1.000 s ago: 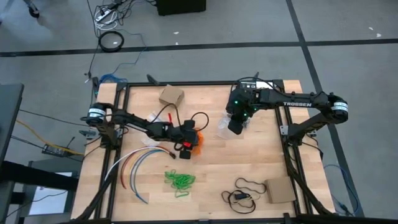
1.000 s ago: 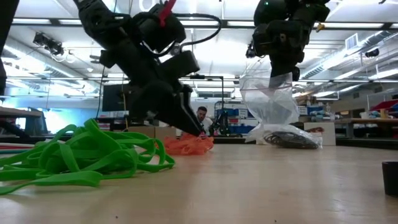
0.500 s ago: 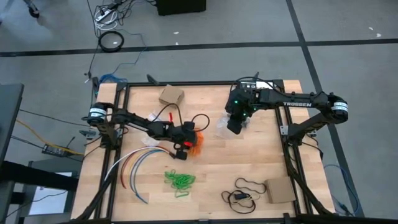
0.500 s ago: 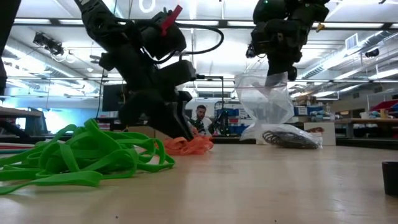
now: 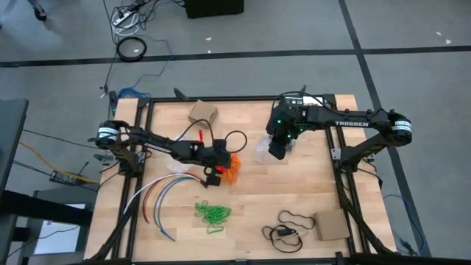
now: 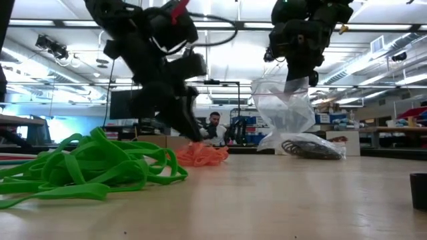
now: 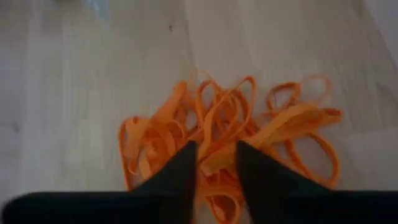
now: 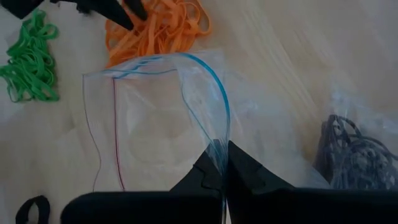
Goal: Sort rubber bands
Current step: Put the orange rubber band into the transparent zip bag
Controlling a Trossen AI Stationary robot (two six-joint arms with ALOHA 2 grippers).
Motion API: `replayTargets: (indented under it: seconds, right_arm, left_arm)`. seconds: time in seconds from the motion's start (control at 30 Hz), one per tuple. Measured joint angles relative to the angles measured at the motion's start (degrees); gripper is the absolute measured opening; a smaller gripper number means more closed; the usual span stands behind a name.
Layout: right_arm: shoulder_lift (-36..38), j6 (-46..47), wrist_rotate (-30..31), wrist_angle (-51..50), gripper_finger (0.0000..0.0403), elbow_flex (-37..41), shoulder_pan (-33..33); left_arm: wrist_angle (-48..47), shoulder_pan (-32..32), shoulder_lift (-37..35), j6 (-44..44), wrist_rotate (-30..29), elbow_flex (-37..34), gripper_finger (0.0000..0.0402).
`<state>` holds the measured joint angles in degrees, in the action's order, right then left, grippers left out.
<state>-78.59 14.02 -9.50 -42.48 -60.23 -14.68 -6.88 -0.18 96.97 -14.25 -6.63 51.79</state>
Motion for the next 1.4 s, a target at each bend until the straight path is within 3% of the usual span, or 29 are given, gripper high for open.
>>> replayTargets:
  seconds: [0.23, 0.37, 0.47, 0.57, 0.67, 0.73, 0.97, 1.17, 1.27, 1.4]
  right_arm:
    - [0.0, -0.8, 0.9, 0.6, 0.0, 0.0, -0.1]
    - [0.0, -1.1, 0.9, 0.9, 0.0, 0.0, -0.1]
    - [0.0, -1.1, 0.9, 0.9, 0.0, 0.0, -0.1]
    - [0.0, -1.1, 0.9, 0.9, 0.0, 0.0, -0.1]
    - [0.0, -1.4, 1.4, 1.1, 0.0, 0.0, -0.2]
    - [0.0, -1.5, 1.4, 1.2, 0.0, 0.0, -0.2]
    - [0.0, -1.7, 1.5, 1.2, 0.0, 0.0, -0.2]
    - [0.0, -2.1, 2.2, 1.4, 0.0, 0.0, -0.2]
    - [0.0, -2.1, 2.2, 1.5, 0.0, 0.0, -0.2]
    - [0.0, -2.1, 2.2, 1.5, 0.0, 0.0, -0.2]
  left_arm:
    - [0.6, 3.8, 4.3, 8.3, 3.3, -0.4, 0.0321]
    - [2.8, 5.3, 8.5, 9.9, 8.0, 0.0, 0.0382]
    - [3.5, 5.0, 10.0, 9.8, 8.8, 0.1, 0.0349]
    - [3.6, 3.7, 9.6, 8.1, 8.0, 0.3, 0.0227]
    - [2.3, 3.2, 7.4, 5.5, 8.1, 0.1, 0.0057]
    - [1.1, 3.1, 5.0, 5.2, 7.7, -0.2, 0.0023]
    - [-12.0, 3.1, -9.4, 2.9, 2.7, 6.4, 0.0007]
    - [-16.6, 2.4, -16.8, 2.6, 2.1, 12.5, 0.0013]
    - [-21.2, 2.3, -17.1, 0.7, 3.6, 13.9, 0.0056]
    - [-21.9, 2.0, -16.9, 2.0, 2.8, 14.1, 0.0165]
